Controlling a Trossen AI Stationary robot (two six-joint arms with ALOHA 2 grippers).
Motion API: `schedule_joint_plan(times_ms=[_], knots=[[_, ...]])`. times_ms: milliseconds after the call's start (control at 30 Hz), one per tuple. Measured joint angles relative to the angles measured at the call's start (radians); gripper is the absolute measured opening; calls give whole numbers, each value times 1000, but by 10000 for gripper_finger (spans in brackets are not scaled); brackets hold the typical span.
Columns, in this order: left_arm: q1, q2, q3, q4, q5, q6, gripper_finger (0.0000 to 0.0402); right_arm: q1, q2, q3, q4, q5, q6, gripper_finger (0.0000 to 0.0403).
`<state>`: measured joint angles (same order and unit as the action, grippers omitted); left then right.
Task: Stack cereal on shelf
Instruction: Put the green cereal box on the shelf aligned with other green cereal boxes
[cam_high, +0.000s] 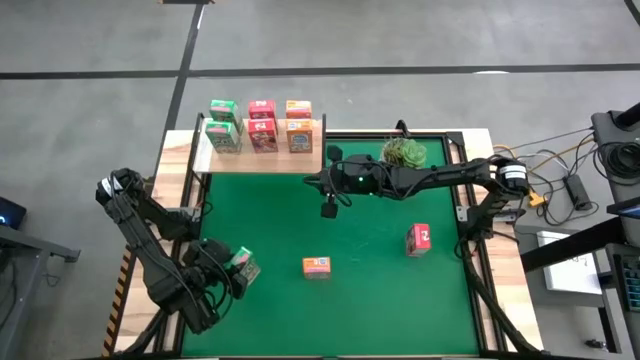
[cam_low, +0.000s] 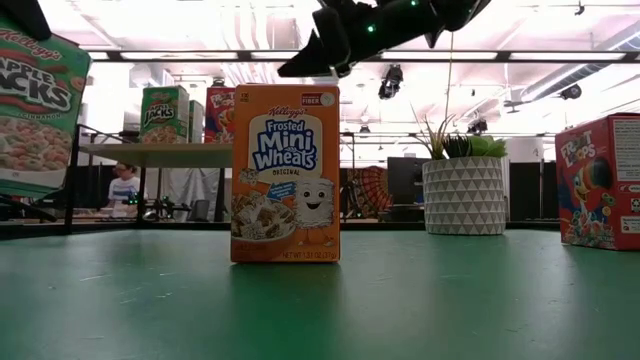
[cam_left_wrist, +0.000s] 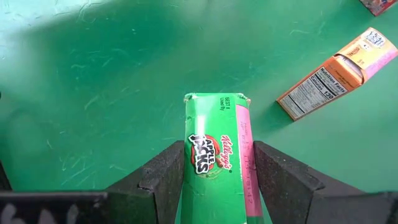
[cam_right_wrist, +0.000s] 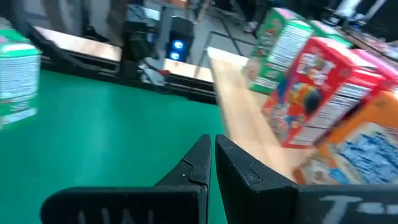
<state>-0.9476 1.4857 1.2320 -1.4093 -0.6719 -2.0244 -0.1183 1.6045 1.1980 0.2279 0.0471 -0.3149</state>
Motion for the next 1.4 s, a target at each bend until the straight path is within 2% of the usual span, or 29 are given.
schedule_joint_plan(times_ms=[233, 433, 667, 867, 1033, 1200, 1400], knots=[[3, 0, 0, 1, -5, 0, 170, -2, 34, -9, -22, 7, -45, 12], [3, 0, 0, 2, -66, 6, 170, -3, -52, -9, -7, 2, -106, 12], [16, 0, 0, 4, -93, 35, 170, -25, -98, -34, -14, -140, -85, 12], [38, 0, 1, 28, -159, 98, 170, -55, -101, -60, -15, -152, -85, 12], [76, 0, 33, 29, -181, 186, 170, -64, -144, -98, -14, -160, -104, 12], [112, 0, 79, 30, -248, 299, 170, -64, -180, -137, -10, -162, -116, 12], [174, 0, 181, 30, -272, 506, 170, -64, -217, -187, -13, -163, -116, 12]])
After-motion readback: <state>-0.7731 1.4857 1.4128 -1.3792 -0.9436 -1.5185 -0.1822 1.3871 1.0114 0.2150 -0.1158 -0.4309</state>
